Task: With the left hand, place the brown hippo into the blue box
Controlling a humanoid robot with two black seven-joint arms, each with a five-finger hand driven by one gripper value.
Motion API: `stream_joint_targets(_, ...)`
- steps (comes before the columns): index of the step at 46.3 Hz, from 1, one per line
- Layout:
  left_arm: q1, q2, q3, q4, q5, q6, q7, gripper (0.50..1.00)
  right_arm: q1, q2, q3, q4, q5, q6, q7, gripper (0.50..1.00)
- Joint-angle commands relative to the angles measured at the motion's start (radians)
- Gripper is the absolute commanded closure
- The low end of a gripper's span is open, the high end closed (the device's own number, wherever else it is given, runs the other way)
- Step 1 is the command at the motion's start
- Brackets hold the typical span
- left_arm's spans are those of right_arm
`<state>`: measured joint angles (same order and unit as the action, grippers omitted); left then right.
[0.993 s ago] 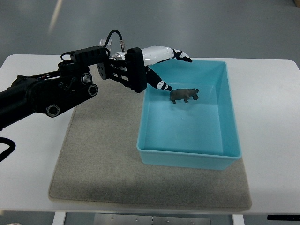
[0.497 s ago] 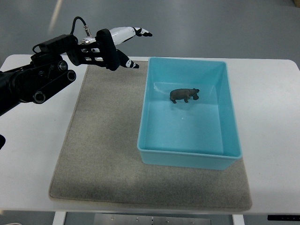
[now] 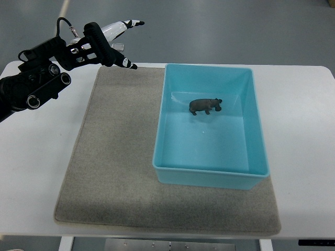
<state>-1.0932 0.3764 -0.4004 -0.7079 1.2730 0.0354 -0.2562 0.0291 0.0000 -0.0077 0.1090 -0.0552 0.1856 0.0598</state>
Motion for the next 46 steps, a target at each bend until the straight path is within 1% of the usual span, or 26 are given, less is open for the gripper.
stream_joint_targets(1,0.003,0.004,-0.005,0.024,-0.001,0.000,0.000,0.504,0.000,0.000,0.000,0.000,0.000,0.000,0.000,0.564)
stream_joint_targets(8,0.007,0.004,-0.009,0.059,-0.056,0.000,0.000,0.504,0.000,0.000,0.000,0.000,0.000,0.000,0.000,0.564)
stream_joint_targets(23,0.012,0.006,-0.005,0.065,-0.536,-0.015,0.005,0.504,0.000,0.000,0.000,0.000,0.000,0.000,0.000,0.564)
stream_joint_targets(30,0.018,0.003,-0.005,0.096,-0.805,-0.017,0.041,0.504,0.000,0.000,0.000,0.000,0.000,0.000,0.000,0.564)
stream_joint_targets(38,0.018,-0.005,-0.011,0.128,-1.032,-0.019,0.140,0.504,0.000,0.000,0.000,0.000,0.000,0.000,0.000,0.564)
stream_joint_targets(42,0.018,-0.004,-0.014,0.130,-1.132,-0.034,0.146,0.504,0.000,0.000,0.000,0.000,0.000,0.000,0.000,0.564)
stream_joint_targets(46,0.018,-0.004,-0.014,0.143,-1.225,-0.087,0.146,0.504,0.000,0.000,0.000,0.000,0.000,0.000,0.000,0.564)
